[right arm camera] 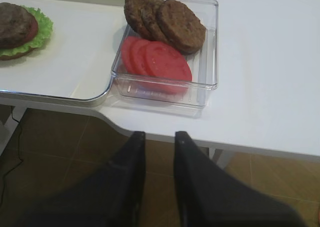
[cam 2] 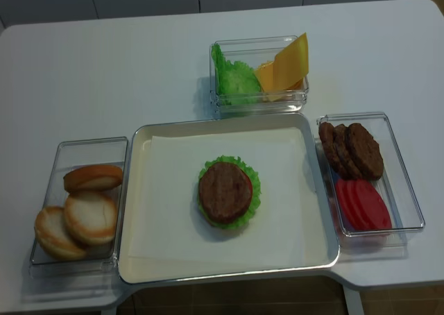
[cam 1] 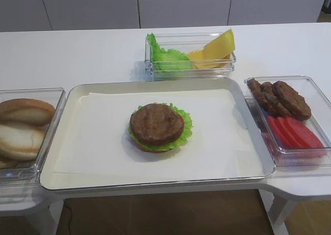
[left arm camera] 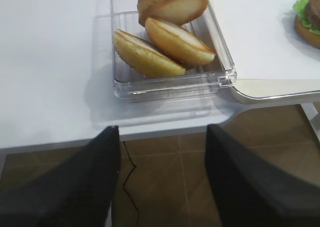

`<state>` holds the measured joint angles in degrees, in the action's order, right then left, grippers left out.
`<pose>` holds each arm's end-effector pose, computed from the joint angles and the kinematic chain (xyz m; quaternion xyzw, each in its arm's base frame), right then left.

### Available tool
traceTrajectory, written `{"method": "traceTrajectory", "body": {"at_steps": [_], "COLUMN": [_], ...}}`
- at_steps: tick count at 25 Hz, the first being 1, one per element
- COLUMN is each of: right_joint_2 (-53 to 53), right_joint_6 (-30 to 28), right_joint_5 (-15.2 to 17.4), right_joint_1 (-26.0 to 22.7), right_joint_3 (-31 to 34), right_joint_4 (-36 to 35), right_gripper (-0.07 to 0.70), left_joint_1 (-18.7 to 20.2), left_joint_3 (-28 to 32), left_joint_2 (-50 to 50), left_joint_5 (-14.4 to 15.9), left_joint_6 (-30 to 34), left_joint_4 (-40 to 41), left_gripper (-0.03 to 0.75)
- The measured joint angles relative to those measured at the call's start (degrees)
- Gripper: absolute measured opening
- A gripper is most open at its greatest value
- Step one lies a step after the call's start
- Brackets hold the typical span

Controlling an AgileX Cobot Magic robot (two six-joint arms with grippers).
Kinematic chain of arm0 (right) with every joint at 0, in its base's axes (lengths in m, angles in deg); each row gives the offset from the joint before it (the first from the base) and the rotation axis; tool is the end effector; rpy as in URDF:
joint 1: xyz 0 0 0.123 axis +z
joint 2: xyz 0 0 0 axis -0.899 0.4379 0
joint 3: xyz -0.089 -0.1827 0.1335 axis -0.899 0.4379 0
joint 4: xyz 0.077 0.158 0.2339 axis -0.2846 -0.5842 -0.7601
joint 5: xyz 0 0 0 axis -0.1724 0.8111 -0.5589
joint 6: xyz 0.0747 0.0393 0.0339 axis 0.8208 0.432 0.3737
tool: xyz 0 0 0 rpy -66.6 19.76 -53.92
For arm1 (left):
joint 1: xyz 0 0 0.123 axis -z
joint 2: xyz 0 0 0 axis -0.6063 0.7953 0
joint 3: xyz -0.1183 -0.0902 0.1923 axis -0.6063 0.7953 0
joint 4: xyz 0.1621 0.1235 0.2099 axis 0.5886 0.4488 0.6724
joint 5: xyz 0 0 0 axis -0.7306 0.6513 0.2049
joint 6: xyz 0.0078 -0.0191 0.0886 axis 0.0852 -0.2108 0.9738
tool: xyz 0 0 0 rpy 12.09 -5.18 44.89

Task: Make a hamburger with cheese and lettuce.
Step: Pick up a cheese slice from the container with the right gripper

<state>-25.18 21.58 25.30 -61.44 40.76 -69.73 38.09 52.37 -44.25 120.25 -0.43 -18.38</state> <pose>0.0678 0.0180 0.2896 -0.1019 0.8610 0.0586 0.4948 0.0662 -0.0043 0.2854 -0.0126 0.8816 -0.0342 0.4706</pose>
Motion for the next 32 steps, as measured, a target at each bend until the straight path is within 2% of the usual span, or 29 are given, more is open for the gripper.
{"method": "traceTrajectory", "body": {"at_steps": [32], "right_joint_2": [0.0], "right_joint_6": [0.2], "right_joint_5": [0.1], "right_joint_1": [0.0], "right_joint_3": [0.0], "right_joint_4": [0.0], "right_gripper": [0.152], "left_joint_1": [0.0], "left_joint_3": [0.0], "left_joint_2": [0.0], "left_joint_5": [0.0], "left_joint_6": [0.0], "left_joint_4": [0.0], "left_gripper": [0.405]}}
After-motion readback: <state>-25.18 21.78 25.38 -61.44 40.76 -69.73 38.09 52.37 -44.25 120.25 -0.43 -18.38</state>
